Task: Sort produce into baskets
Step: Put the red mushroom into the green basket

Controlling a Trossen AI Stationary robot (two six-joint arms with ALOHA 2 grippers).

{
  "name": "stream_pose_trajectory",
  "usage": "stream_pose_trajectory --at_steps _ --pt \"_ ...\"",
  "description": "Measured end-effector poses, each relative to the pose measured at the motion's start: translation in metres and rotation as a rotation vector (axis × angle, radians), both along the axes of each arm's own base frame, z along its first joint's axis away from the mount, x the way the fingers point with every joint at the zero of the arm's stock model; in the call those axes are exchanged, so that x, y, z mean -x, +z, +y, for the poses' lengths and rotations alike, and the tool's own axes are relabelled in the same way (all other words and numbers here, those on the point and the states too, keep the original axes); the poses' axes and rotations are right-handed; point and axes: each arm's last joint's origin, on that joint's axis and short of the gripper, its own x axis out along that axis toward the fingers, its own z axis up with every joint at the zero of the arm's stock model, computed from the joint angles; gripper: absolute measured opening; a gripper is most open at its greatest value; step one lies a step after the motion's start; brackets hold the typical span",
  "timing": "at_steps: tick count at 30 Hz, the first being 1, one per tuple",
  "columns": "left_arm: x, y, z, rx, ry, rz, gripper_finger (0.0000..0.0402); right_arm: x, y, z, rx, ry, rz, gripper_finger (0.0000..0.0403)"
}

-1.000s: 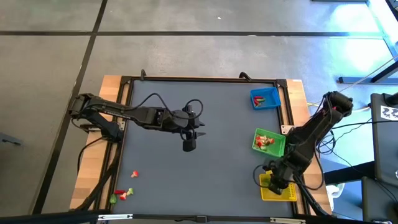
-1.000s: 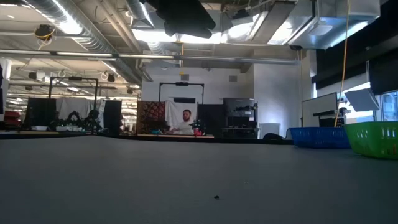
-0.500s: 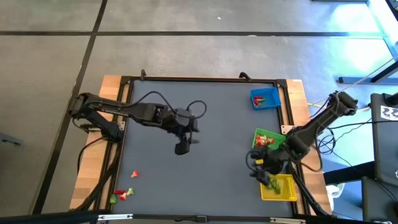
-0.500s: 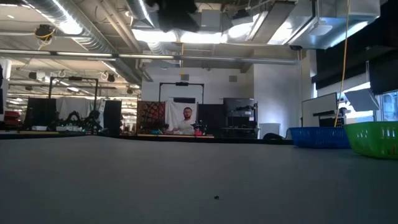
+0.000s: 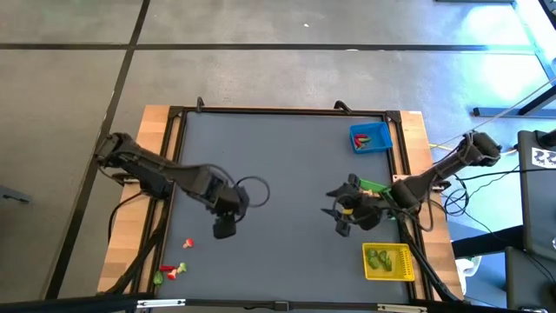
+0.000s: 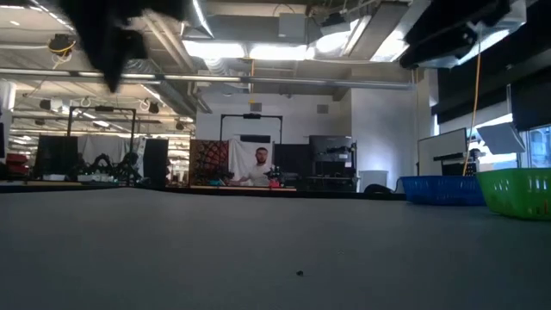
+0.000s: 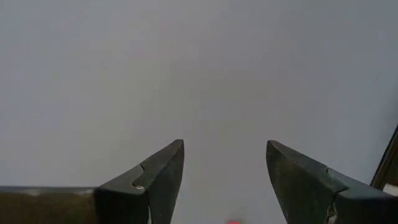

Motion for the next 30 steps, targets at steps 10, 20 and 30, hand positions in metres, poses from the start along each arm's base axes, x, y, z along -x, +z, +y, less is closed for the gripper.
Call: stream_pose_trajectory --at_steps 10,20,30 --pt "0.041 -0.04 -0.046 0.053 0.168 0.22 0.021 -0.027 -0.021 -0.011 0.071 -0.018 0.068 0.0248" --pt "0.076 -0.059 -0.077 0.03 0.301 0.323 0.0203 -0.052 -0.043 -0.004 0.15 0.066 0.078 0.0248" --pt "0.098 -0.079 -0.102 0.081 0.255 0.306 0.019 -0.057 -0.052 0.0 0.138 0.097 0.1 0.0248"
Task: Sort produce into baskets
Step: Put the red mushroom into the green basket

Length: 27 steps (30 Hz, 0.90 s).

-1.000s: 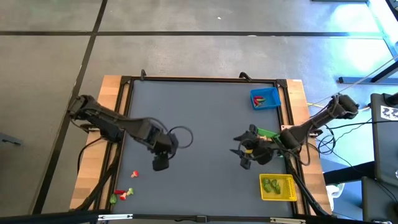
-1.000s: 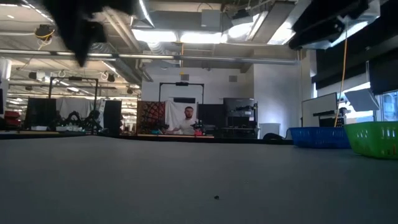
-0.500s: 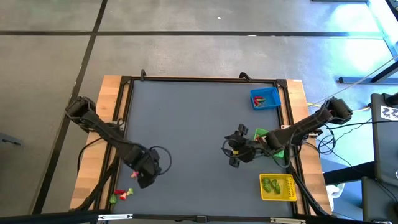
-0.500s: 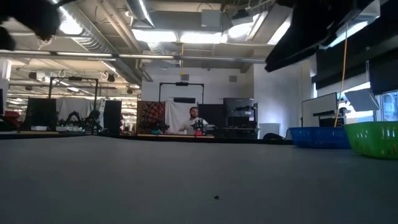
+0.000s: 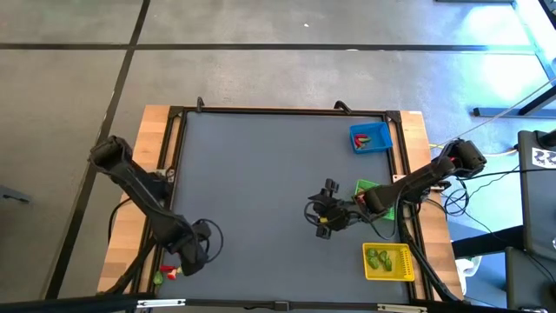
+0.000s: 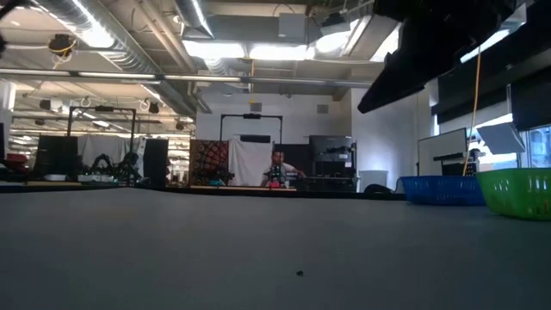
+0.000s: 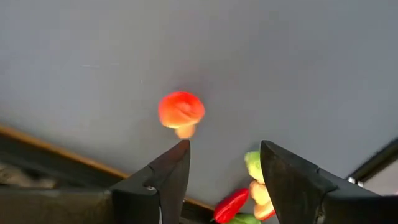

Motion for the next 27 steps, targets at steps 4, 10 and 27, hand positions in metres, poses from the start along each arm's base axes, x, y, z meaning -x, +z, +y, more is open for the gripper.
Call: stream_pose_trajectory --at_steps 4,10,27 --pt "0.011 -0.01 -0.008 0.018 -0.057 -0.017 0.018 0.0 0.0 0.0 0.0 0.0 0.0 0.0248" --pt "0.028 -0.026 -0.004 -0.041 -0.023 0.027 0.0168 0.0 0.0 0.0 -0.001 -0.002 0.0 0.0248" --pt "0.038 -0.055 0.008 -0.054 -0.118 -0.025 0.008 -0.004 0.004 0.002 -0.026 -0.004 -0.055 0.0248"
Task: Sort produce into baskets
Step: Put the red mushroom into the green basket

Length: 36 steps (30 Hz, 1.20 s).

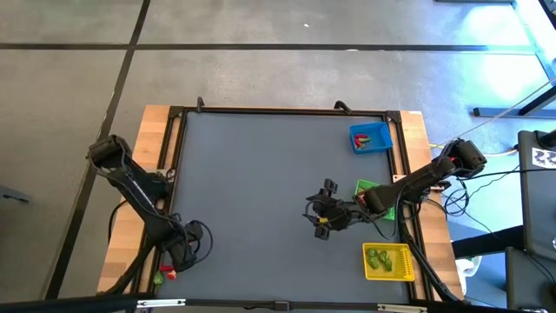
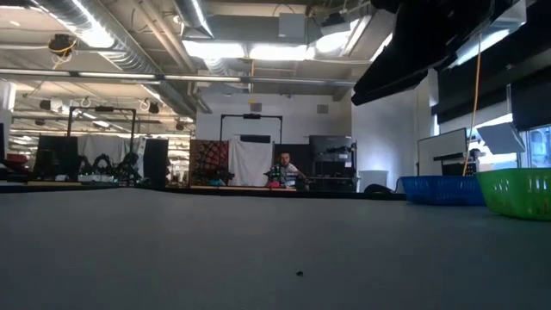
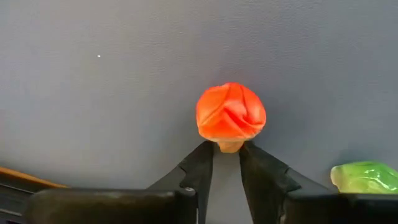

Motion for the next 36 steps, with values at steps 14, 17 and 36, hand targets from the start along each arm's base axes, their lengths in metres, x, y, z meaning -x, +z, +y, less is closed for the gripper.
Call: stream_pose_trajectory --at_steps 14,17,36 --pt "-0.001 0.006 0.002 -0.021 0.061 -0.076 0.011 0.0 0.0 0.0 -0.006 -0.005 -0.001 0.0248" --pt "-0.002 0.006 0.002 -0.032 0.065 -0.092 0.0126 0.0 0.0 0.0 -0.006 -0.005 -0.001 0.0248" --pt "-0.033 0.024 0.011 -0.111 -0.028 -0.289 0.0021 -0.002 0.003 0.001 -0.003 0.016 -0.036 0.0248"
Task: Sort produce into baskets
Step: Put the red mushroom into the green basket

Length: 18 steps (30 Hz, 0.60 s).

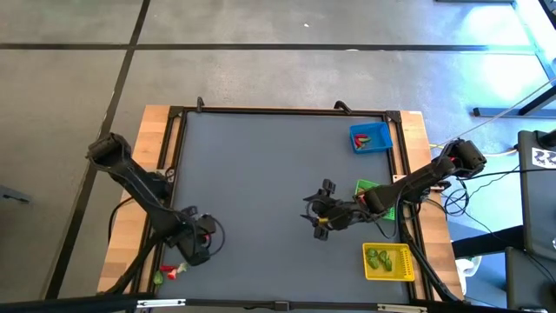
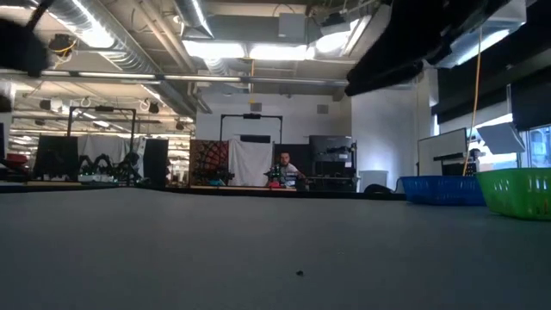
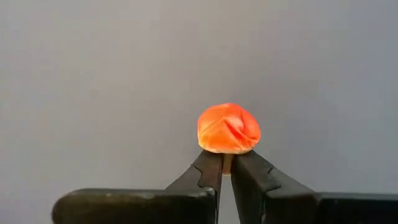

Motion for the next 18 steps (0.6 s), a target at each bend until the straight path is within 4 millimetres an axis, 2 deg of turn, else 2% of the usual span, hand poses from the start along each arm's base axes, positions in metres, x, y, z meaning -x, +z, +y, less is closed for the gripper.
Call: stream_pose_trajectory --at_steps 11,18 --pt "-0.077 0.048 0.018 -0.13 -0.114 -0.441 0.0026 -0.01 0.016 0.007 -0.004 0.12 -0.165 0.0248" --pt "-0.113 0.068 0.036 -0.229 -0.199 -0.708 0.0026 -0.016 0.029 0.009 0.021 0.168 -0.295 0.0248"
